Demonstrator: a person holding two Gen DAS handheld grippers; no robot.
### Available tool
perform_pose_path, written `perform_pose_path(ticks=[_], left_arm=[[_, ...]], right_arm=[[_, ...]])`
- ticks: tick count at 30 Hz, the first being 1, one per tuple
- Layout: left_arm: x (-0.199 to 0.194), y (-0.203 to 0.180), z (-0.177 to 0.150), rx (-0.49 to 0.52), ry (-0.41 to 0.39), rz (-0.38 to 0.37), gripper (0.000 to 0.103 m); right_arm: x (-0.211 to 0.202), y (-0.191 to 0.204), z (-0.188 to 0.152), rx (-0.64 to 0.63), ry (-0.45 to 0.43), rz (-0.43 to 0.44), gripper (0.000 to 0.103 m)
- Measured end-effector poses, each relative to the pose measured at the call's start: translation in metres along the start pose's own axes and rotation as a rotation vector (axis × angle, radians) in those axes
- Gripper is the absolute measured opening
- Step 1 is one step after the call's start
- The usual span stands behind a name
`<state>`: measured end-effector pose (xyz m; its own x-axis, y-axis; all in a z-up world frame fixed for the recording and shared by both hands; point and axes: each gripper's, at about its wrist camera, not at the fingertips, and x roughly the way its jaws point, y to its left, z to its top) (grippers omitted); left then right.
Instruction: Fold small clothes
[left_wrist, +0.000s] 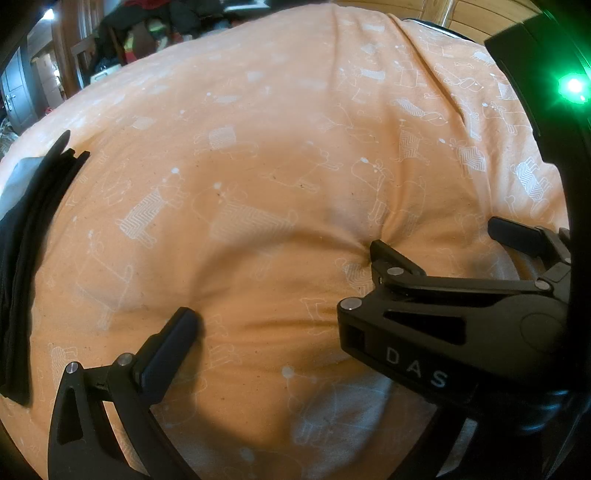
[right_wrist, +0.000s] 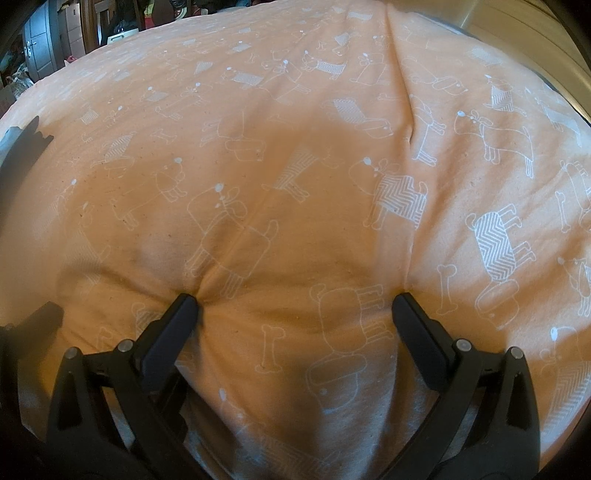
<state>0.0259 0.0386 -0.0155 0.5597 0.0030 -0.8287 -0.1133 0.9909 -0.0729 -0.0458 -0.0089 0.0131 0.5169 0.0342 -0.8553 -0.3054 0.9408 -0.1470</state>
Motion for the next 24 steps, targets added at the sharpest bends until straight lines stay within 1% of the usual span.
perform_pose_path(ticks=[24], left_arm=[[0.0,-0.0001,-0.0001,0.0,0.001,-0.002,0.103]], right_arm=[[0.0019,-0.0017,-0.0015,0.0,-0.001,0.0,0.103]])
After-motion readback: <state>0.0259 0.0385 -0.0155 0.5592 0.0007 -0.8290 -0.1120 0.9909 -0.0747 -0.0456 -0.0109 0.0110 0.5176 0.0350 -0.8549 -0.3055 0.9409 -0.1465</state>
